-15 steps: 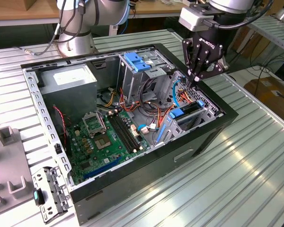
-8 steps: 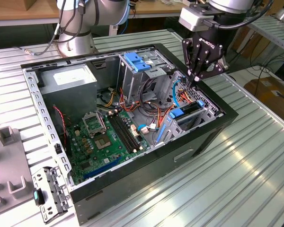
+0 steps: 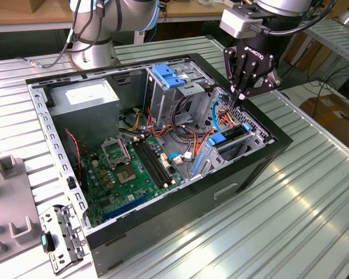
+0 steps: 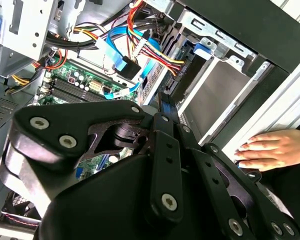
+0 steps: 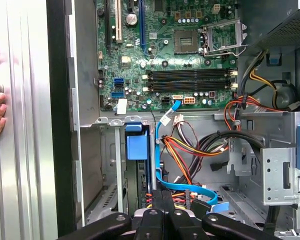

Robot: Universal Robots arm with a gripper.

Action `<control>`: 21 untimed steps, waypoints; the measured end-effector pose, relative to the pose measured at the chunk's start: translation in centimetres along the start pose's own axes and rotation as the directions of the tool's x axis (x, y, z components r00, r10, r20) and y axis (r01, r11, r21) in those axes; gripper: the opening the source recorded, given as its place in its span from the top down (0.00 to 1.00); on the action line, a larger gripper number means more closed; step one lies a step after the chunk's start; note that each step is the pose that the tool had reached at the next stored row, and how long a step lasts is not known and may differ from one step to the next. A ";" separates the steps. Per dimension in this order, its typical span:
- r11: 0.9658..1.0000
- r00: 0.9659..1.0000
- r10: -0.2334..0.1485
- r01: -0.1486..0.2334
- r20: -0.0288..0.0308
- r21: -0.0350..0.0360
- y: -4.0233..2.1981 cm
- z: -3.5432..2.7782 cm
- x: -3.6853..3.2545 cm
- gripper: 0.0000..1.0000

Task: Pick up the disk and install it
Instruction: 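Insert the second disk wire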

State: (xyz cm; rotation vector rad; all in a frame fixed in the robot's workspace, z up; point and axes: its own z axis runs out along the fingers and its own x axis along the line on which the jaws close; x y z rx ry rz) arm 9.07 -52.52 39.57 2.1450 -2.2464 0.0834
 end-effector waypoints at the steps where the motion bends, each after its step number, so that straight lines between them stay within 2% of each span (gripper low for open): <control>1: 1.000 1.000 -0.001 0.001 0.000 0.000 0.00 0.00 0.00 0.89; 21: 1.000 1.000 -0.028 0.028 0.000 0.002 0.01 -0.01 -0.21 0.89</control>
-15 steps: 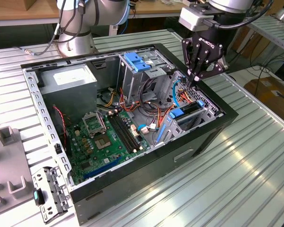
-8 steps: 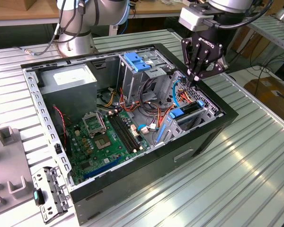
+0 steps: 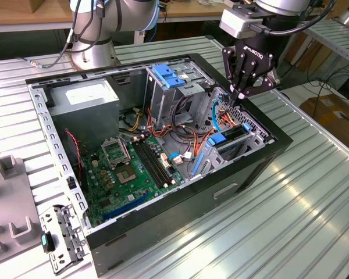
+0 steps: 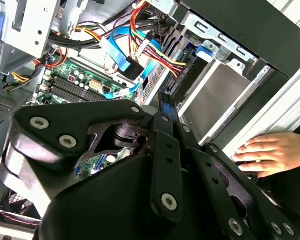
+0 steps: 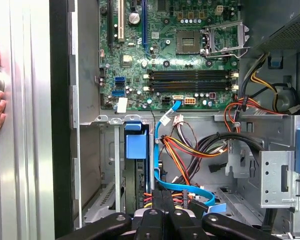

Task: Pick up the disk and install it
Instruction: 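Insert the second disk wire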

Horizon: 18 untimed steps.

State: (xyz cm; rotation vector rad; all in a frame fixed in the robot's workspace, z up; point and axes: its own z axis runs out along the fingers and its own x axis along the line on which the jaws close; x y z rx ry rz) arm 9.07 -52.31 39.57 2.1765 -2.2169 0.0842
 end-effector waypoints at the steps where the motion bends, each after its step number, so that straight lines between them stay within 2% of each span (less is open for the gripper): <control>1: 1.000 1.000 0.000 0.000 0.000 0.000 0.00 0.00 0.00 0.89; 18: 1.000 1.000 -0.011 0.011 0.000 0.001 0.00 -0.01 -0.08 0.89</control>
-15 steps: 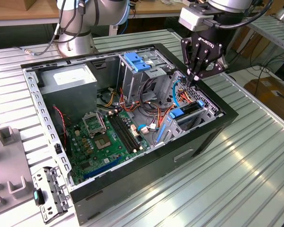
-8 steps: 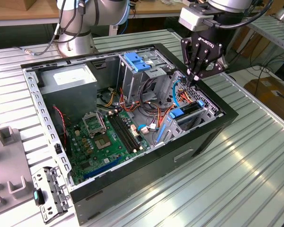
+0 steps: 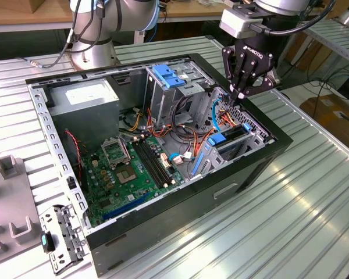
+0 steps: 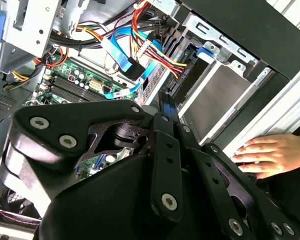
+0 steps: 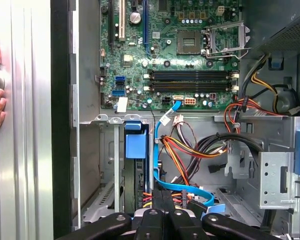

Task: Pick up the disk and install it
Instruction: 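Insert the second disk wire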

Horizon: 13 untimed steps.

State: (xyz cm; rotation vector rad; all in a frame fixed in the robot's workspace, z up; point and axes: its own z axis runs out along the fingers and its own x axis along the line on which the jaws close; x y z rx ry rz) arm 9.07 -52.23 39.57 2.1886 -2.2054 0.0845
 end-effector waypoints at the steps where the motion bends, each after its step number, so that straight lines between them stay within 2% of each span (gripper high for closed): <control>1: 1.000 1.000 -0.001 0.001 0.000 0.000 0.00 0.00 -0.01 0.89; 13: 1.000 1.000 -0.009 0.009 0.000 0.001 0.00 0.00 -0.07 0.89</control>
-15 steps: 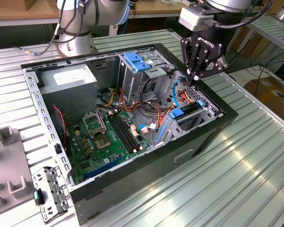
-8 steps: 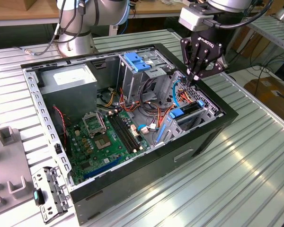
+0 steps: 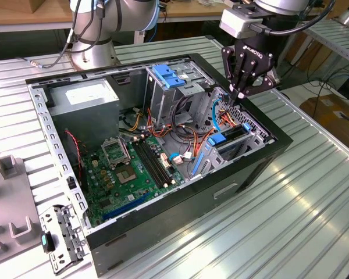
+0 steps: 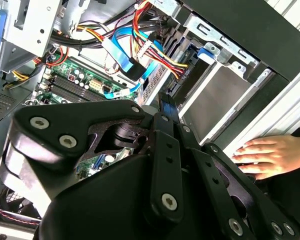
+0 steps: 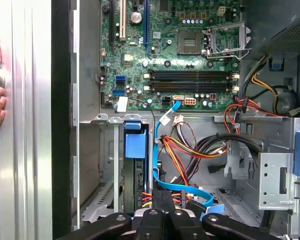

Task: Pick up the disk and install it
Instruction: 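Insert the second disk wire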

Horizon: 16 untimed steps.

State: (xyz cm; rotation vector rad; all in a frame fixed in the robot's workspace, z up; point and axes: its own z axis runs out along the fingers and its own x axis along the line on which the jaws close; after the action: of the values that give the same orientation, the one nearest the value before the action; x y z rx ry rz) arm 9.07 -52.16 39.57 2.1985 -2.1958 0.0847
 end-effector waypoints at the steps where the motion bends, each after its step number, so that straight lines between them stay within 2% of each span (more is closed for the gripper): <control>1: 1.000 1.000 -0.001 0.001 0.000 0.000 0.00 0.00 0.00 0.89; 16: 1.000 1.000 -0.012 0.012 0.000 0.001 0.00 -0.01 -0.09 0.89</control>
State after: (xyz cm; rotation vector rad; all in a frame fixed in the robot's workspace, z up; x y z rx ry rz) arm 9.07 -52.08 39.57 2.2116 -2.1831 0.0850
